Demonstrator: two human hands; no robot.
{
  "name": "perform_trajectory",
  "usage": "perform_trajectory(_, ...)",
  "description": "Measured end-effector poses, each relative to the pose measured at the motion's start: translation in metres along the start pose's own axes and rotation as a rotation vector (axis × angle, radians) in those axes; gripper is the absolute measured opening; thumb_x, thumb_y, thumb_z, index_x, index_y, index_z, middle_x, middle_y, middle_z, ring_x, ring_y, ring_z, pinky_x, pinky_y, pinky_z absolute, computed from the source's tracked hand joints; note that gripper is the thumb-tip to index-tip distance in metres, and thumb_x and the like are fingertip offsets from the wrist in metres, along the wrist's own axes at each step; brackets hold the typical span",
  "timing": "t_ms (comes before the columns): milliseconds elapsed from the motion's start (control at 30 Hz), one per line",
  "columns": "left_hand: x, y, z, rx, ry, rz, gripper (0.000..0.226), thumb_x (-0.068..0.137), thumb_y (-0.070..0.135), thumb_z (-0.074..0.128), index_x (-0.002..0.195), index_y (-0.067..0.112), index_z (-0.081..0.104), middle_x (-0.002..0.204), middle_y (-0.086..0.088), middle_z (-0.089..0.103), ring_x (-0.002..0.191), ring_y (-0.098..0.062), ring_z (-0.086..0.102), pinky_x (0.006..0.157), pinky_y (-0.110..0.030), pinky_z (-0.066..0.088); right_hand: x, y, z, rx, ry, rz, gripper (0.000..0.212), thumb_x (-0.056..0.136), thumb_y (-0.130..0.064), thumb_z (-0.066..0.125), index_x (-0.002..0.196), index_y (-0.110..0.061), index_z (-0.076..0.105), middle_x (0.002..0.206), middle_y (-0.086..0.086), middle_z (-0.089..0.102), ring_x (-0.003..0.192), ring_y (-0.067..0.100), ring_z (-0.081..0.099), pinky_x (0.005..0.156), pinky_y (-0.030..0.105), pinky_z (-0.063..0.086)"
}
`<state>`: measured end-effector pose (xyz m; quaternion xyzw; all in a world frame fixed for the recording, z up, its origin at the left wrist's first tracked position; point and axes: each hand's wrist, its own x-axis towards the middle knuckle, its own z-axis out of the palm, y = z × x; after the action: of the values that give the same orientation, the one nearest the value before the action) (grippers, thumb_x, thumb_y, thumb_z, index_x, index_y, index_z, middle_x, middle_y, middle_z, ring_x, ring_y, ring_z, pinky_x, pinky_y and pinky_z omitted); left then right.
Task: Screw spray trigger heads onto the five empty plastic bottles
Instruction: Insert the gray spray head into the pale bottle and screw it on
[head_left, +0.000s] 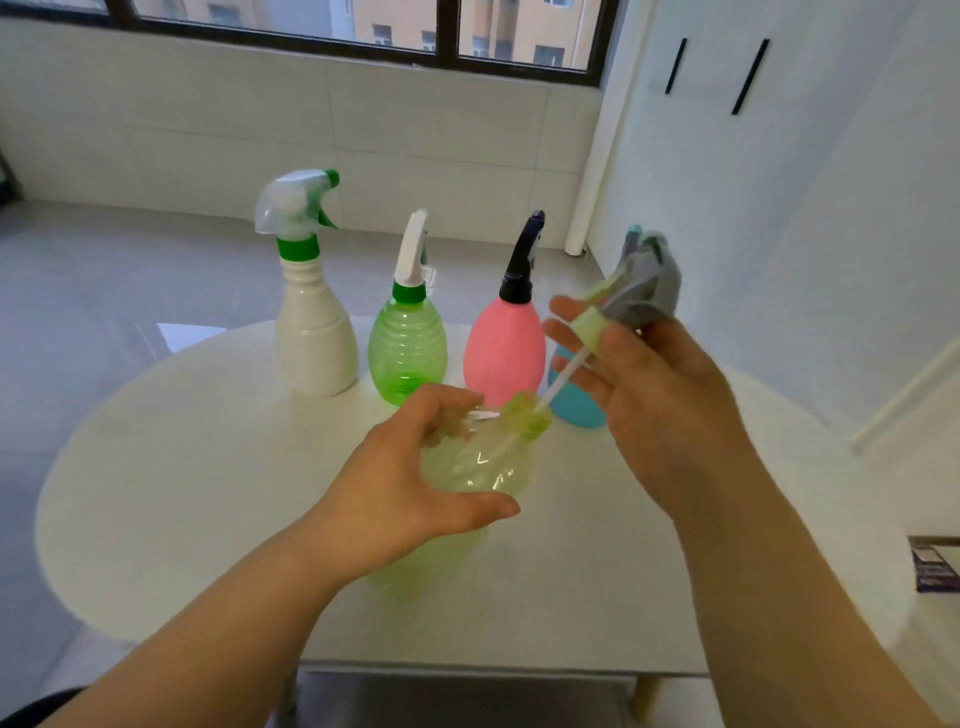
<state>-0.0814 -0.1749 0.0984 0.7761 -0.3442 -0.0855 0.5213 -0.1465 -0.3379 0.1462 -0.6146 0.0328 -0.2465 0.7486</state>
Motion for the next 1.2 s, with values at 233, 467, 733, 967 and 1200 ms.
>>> perform_trajectory(233, 0.008, -0.009, 0.011, -0.339, 0.025, -0.054, 0.054, 0.046, 0.021, 0.086, 0.089, 0.028, 0.054, 0.081, 0.014, 0.066, 0.073, 0.010, 0.061, 0.067, -0.002, 0.044, -0.002, 0.034, 0.007, 0.054, -0.167, 0.157, 0.031, 0.063, -0.023, 0.059, 0.093, -0.017, 0.058, 0.084, -0.007, 0.075, 0.087, 0.011, 0.068, 0.078, 0.023, 0.055)
perform_trajectory(467, 0.009, -0.012, 0.021, -0.307, 0.143, -0.050, 0.059, 0.041, 0.026, 0.083, 0.090, 0.033, 0.052, 0.093, 0.017, 0.062, 0.082, 0.013, 0.057, 0.072, 0.001, 0.041, 0.002, 0.031, 0.006, -0.025, -0.157, 0.093, 0.030, 0.059, -0.024, 0.064, 0.089, -0.022, 0.062, 0.078, -0.010, 0.075, 0.084, 0.006, 0.068, 0.070, 0.014, 0.052)
perform_trajectory(733, 0.010, -0.018, 0.034, -0.170, 0.231, 0.008, 0.065, 0.041, 0.027, 0.089, 0.089, 0.041, 0.048, 0.095, 0.022, 0.058, 0.089, 0.017, 0.051, 0.073, 0.006, 0.035, 0.004, 0.032, 0.005, -0.078, -0.097, 0.034, 0.021, 0.075, -0.007, 0.061, 0.085, -0.025, 0.061, 0.074, -0.016, 0.074, 0.080, 0.003, 0.068, 0.065, 0.012, 0.051)
perform_trajectory(967, 0.010, -0.017, 0.036, -0.179, 0.266, 0.002, 0.062, 0.039, 0.037, 0.081, 0.089, 0.044, 0.045, 0.095, 0.026, 0.055, 0.089, 0.021, 0.049, 0.072, 0.006, 0.034, 0.002, 0.034, 0.011, -0.050, -0.111, 0.044, 0.024, 0.076, 0.002, 0.060, 0.084, -0.020, 0.059, 0.074, -0.012, 0.074, 0.080, 0.002, 0.067, 0.066, 0.012, 0.051)
perform_trajectory(1200, 0.006, -0.015, 0.034, -0.060, 0.173, 0.053, 0.087, 0.055, 0.033, 0.077, 0.118, 0.045, 0.018, 0.114, 0.027, 0.038, 0.112, 0.002, 0.040, 0.096, -0.012, 0.030, 0.006, 0.045, 0.024, -0.177, 0.044, 0.006, 0.022, 0.074, -0.009, 0.066, 0.080, -0.027, 0.054, 0.089, 0.007, 0.067, 0.081, 0.015, 0.063, 0.078, 0.028, 0.052)
